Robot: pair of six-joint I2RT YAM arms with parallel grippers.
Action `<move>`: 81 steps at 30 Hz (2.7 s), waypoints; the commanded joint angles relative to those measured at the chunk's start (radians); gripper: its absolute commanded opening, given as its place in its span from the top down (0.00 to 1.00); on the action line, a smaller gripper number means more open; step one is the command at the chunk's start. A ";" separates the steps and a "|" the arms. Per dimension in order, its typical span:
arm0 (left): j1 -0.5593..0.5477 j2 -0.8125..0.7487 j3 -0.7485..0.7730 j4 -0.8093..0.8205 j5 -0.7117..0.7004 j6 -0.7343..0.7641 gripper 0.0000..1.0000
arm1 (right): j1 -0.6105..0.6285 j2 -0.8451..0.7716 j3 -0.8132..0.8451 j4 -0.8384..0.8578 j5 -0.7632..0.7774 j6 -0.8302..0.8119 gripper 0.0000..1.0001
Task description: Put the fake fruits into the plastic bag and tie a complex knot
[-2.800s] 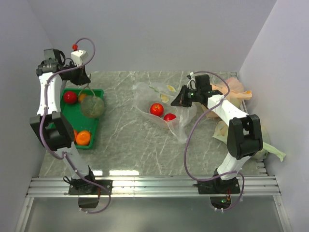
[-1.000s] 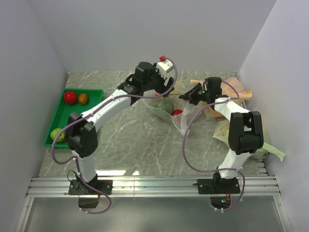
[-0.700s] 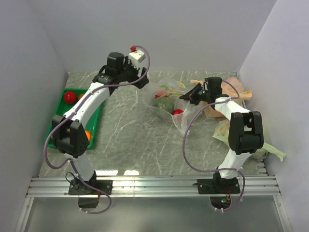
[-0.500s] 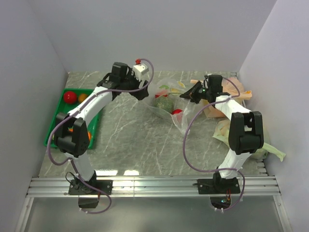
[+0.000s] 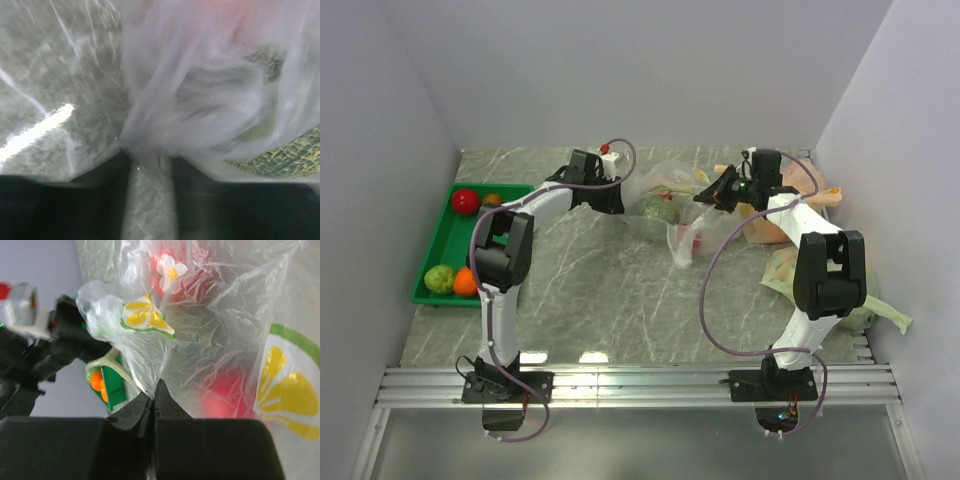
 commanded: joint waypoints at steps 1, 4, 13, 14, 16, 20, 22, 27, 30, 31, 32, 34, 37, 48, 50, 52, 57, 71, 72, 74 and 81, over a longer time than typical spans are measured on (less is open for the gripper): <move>0.013 -0.008 0.040 0.063 0.113 -0.105 0.74 | -0.006 -0.036 0.042 -0.016 -0.003 -0.043 1.00; 0.036 -0.055 0.051 0.024 0.178 -0.130 1.00 | -0.007 -0.044 0.055 -0.045 -0.001 -0.067 1.00; 0.093 -0.246 0.226 -0.474 0.209 -0.033 1.00 | 0.022 -0.191 0.072 -0.113 0.103 -0.151 1.00; 0.105 -0.253 0.232 -0.499 0.218 -0.027 1.00 | 0.025 -0.229 0.073 -0.106 0.110 -0.162 1.00; 0.122 -0.253 0.250 -0.580 0.247 -0.019 1.00 | 0.043 -0.265 0.081 -0.103 0.124 -0.179 1.00; 0.134 -0.233 0.275 -0.645 0.301 0.008 1.00 | 0.086 -0.302 0.098 -0.140 0.150 -0.242 1.00; 0.134 -0.238 0.263 -0.621 0.302 0.005 0.96 | 0.106 -0.296 0.079 -0.134 0.155 -0.253 1.00; 0.140 -0.269 0.263 -0.613 0.278 0.043 0.60 | 0.183 -0.213 0.090 -0.174 0.196 -0.309 1.00; 0.171 -0.345 0.263 -0.661 0.230 0.100 0.38 | 0.206 -0.201 0.087 -0.177 0.222 -0.339 1.00; 0.185 -0.370 0.260 -0.682 0.222 0.120 0.33 | 0.206 -0.207 0.084 -0.175 0.229 -0.345 1.00; 0.217 -0.420 0.260 -0.705 0.206 0.163 0.28 | 0.206 -0.211 0.078 -0.169 0.235 -0.348 1.00; 0.257 -0.473 0.237 -0.782 0.145 0.204 0.22 | 0.206 -0.216 0.076 -0.175 0.250 -0.368 1.00; 0.405 -0.574 0.169 -0.896 0.051 0.312 0.10 | 0.206 -0.225 0.069 -0.183 0.252 -0.392 1.00; 0.904 -0.732 -0.226 -1.012 -0.120 0.728 0.12 | 0.200 -0.196 0.105 -0.263 0.233 -0.458 1.00; 0.933 -0.717 -0.260 -0.950 -0.150 0.737 0.13 | 0.201 -0.198 0.087 -0.255 0.223 -0.449 1.00; 0.953 -0.698 -0.288 -0.903 -0.184 0.732 0.14 | 0.201 -0.204 0.069 -0.246 0.216 -0.443 1.00; 0.955 -0.614 -0.288 -0.802 -0.199 0.706 0.15 | 0.201 -0.199 0.091 -0.264 0.213 -0.457 1.00; 0.949 -0.502 -0.397 -0.756 -0.203 0.709 0.25 | 0.198 -0.185 0.105 -0.263 0.215 -0.437 1.00; 0.947 -0.499 -0.403 -0.750 -0.199 0.708 0.26 | 0.200 -0.185 0.107 -0.264 0.215 -0.437 1.00; 0.939 -0.496 -0.423 -0.736 -0.199 0.712 0.30 | 0.200 -0.185 0.110 -0.264 0.216 -0.437 1.00; 0.906 -0.439 -0.428 -0.675 -0.190 0.689 0.28 | 0.200 -0.182 0.105 -0.267 0.216 -0.437 1.00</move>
